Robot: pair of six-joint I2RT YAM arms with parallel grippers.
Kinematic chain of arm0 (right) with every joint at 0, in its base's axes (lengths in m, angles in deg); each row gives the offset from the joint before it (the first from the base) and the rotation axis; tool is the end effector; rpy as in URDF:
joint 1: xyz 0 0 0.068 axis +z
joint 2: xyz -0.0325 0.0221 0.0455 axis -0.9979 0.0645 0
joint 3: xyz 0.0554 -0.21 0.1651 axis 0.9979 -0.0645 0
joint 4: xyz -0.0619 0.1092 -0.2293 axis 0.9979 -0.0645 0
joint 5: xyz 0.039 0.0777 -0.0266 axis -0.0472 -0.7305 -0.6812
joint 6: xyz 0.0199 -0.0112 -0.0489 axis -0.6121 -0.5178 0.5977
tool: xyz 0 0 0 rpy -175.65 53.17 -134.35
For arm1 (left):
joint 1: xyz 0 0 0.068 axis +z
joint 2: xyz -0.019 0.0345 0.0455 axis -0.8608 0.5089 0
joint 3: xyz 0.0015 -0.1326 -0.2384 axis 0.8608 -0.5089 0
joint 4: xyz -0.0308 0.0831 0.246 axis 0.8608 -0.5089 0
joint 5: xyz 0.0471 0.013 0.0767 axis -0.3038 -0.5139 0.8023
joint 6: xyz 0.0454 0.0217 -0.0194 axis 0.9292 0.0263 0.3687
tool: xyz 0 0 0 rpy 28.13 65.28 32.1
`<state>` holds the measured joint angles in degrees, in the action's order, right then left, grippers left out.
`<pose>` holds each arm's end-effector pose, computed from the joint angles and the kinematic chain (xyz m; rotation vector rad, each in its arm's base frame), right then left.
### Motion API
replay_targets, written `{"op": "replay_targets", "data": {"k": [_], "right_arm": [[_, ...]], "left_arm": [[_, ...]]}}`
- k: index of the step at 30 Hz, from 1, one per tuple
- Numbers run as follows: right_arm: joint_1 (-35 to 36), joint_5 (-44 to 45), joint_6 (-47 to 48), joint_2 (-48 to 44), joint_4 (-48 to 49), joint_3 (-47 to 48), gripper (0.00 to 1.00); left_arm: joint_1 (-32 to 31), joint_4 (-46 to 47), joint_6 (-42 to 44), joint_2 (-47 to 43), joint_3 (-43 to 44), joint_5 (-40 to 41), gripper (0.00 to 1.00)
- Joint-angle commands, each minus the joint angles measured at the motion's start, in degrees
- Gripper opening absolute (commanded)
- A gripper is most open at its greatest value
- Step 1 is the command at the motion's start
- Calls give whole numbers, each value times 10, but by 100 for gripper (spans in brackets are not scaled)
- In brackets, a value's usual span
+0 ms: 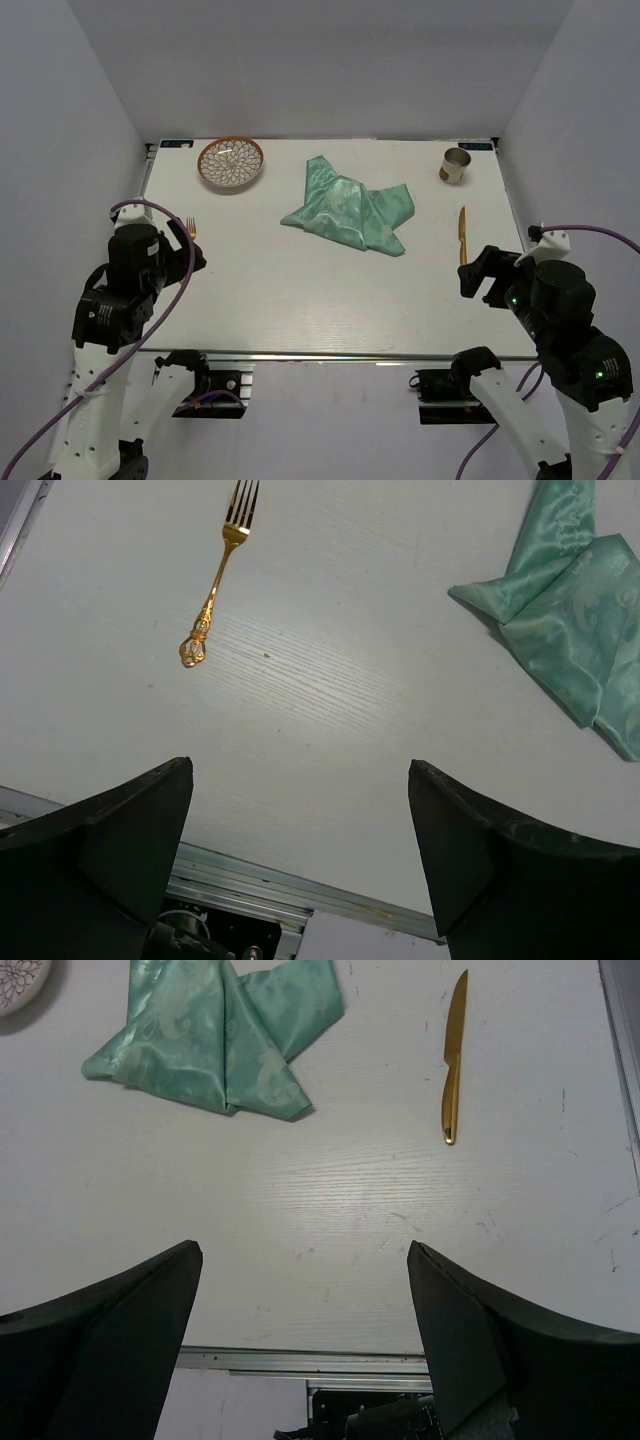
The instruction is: Set the dinner table for one person
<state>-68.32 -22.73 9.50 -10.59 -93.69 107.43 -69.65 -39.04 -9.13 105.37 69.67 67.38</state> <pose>0.0410 0.0051 0.3962 0.1618 1.9568 0.2099 0.0946 -0.0074 0.3864 -0.4698 2.1573 -0.0600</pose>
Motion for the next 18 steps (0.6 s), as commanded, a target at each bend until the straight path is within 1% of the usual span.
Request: {"op": "replay_targets", "data": {"k": [1, 6, 8, 9, 10, 11, 12, 13, 14, 15, 17, 18], "right_arm": [[-1, -14, 5, 4, 22, 6, 89], [-2, -38, 8, -2, 63, -11, 89], [-3, -81, 6, 9, 105, -38, 89], [-3, -100, 4, 28, 122, -52, 89], [-1, -161, -3, 44, 144, -67, 89], [-2, -189, -5, 63, 193, -83, 89], [-4, -219, -9, 107, 223, -111, 89], [-3, -248, -28, 127, 247, -120, 89], [-3, -254, -40, 149, 312, -130, 89], [-5, -265, -48, 193, 350, -147, 89], [-3, -274, -52, 242, 413, -146, 89], [-7, -268, -52, 304, 458, -129, 89]], "left_arm": [[2, 3, 1, -3, -3, -6, 98], [2, 4, -3, -5, -13, -10, 98], [2, 4, -4, -7, -15, -13, 98], [2, 7, -3, -7, -16, -14, 98], [2, 8, -3, -7, -18, -20, 98], [2, 9, -2, -6, -20, -26, 98], [2, 9, -2, -3, -22, -33, 98], [2, 10, -2, 0, -28, -56, 98], [2, 11, -1, 4, -32, -68, 98], [2, 13, 0, 9, -37, -80, 98], [2, 17, 0, 17, -52, -117, 98], [2, 16, 1, 22, -54, -126, 98]]}}
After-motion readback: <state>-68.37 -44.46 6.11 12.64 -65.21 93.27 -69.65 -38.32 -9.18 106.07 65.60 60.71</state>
